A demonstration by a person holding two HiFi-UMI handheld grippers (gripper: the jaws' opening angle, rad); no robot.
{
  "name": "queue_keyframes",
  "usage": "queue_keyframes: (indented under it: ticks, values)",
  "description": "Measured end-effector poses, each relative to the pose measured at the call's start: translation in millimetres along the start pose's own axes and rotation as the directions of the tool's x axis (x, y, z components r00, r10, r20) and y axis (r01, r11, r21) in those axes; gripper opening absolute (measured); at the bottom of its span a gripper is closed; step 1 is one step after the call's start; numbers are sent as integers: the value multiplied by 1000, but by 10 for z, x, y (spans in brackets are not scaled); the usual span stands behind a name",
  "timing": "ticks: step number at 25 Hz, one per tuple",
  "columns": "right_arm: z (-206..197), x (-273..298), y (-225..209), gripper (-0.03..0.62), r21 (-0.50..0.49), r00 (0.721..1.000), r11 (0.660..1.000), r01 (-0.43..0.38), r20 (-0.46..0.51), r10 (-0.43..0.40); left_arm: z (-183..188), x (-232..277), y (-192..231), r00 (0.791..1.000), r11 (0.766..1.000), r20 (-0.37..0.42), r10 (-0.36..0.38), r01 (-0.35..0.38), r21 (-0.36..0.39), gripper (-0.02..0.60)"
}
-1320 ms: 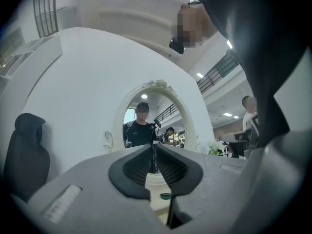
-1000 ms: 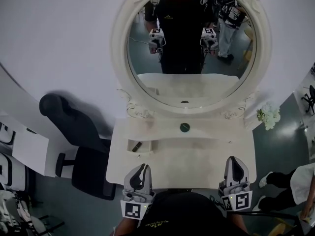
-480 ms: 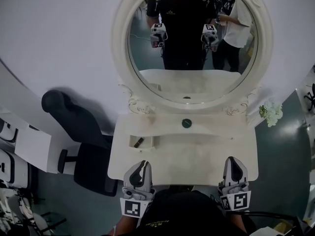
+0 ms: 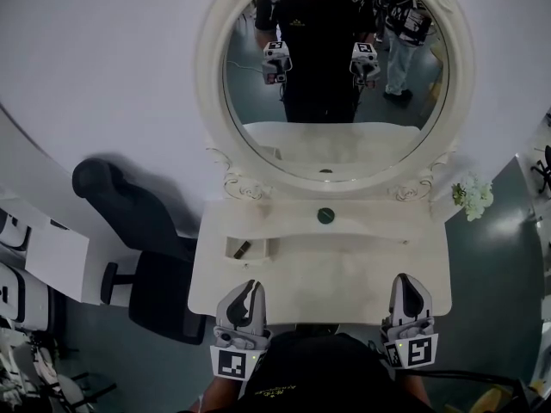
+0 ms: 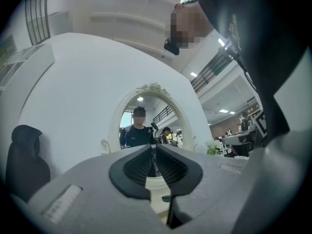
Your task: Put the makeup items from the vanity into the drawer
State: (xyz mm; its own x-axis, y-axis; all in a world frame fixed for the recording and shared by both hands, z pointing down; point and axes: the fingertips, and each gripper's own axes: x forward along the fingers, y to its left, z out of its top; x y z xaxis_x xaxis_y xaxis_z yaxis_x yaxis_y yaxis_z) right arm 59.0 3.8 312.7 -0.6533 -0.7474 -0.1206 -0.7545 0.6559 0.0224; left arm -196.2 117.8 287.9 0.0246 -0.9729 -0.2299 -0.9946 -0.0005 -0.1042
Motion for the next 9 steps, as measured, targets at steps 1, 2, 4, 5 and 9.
queue_keyframes:
  ticks: [1,2,4,5,9]
  values:
    - [5,1,1,0,-1,1000,1000,1,2,-1,-4,-1,-1,1000,1000,-1,0,0,-2,40]
    - [11,2,2,0,-1,1000,1000,1,3,-1,-8,-2,-3,1000,1000,-3,-1,1,-4,40]
    - [16,4,5,0,-2,1000,1000,2,2,-2,-12,0,-10,1000,1000,-7,-4,4,-4,40]
    - [15,5,6,0,-2,1000,1000,2,1,-2,-7,4,-15,1000,1000,-5,-6,6,-3,40]
    - [20,34,9,0,-1,1000,1000,-2,7,2,3,34,-14,1000,1000,2,-9,9,0,40]
